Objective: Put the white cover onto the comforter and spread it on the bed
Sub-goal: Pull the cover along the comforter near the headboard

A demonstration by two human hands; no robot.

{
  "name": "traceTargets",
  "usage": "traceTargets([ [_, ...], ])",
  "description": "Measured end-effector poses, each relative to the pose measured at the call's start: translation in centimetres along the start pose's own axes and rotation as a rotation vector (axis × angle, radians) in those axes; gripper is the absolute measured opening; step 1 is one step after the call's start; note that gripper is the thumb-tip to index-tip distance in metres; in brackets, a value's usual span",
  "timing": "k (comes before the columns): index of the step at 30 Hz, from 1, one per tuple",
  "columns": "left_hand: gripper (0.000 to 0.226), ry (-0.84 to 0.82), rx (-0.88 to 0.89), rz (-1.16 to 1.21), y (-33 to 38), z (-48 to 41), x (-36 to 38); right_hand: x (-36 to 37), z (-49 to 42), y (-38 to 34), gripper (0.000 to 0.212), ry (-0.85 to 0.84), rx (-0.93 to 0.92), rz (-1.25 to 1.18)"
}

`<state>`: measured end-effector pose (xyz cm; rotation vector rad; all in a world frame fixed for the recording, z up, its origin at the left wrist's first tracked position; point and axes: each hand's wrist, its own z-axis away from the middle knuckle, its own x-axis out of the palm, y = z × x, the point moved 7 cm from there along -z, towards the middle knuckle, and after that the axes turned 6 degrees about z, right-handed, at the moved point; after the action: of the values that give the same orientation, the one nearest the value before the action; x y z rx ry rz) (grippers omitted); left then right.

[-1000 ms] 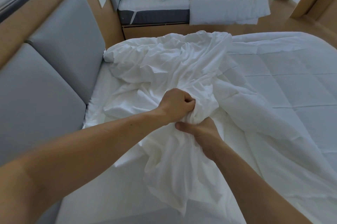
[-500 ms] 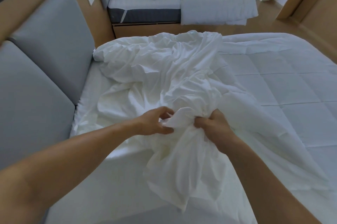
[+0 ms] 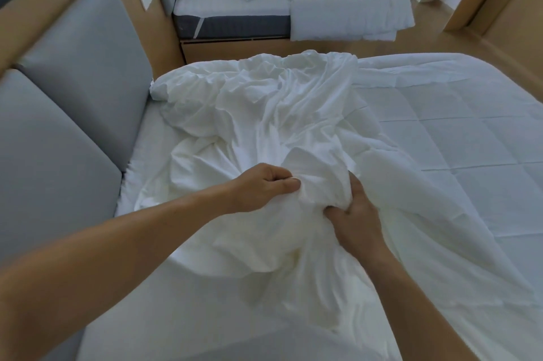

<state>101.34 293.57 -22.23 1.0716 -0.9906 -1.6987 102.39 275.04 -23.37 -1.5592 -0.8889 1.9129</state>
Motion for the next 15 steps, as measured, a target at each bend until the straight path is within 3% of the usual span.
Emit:
traceTargets([
  [5, 0.043, 0.102, 0.061, 0.092, 2.4, -1.0, 0.9, 1.8, -0.4, 0.5, 0.054, -0.146, 0.200, -0.587],
  [9, 0.032, 0.142, 0.051, 0.234, 3.2, -2.1, 1.1, 2.7, -0.3, -1.5, 0.060, -0.215, 0.091, -0.946],
  [11, 0.026, 0.124, 0.054, 0.280, 3.9, -2.3, 1.3, 2.7, -0.5, -2.8, 0.060, -0.214, -0.035, -0.995],
  [15, 0.030, 0.063, 0.075, 0.182, 5.3, -2.6, 1.1, 3.8, -1.0, -3.1, 0.074, -0.173, -0.033, -1.043],
])
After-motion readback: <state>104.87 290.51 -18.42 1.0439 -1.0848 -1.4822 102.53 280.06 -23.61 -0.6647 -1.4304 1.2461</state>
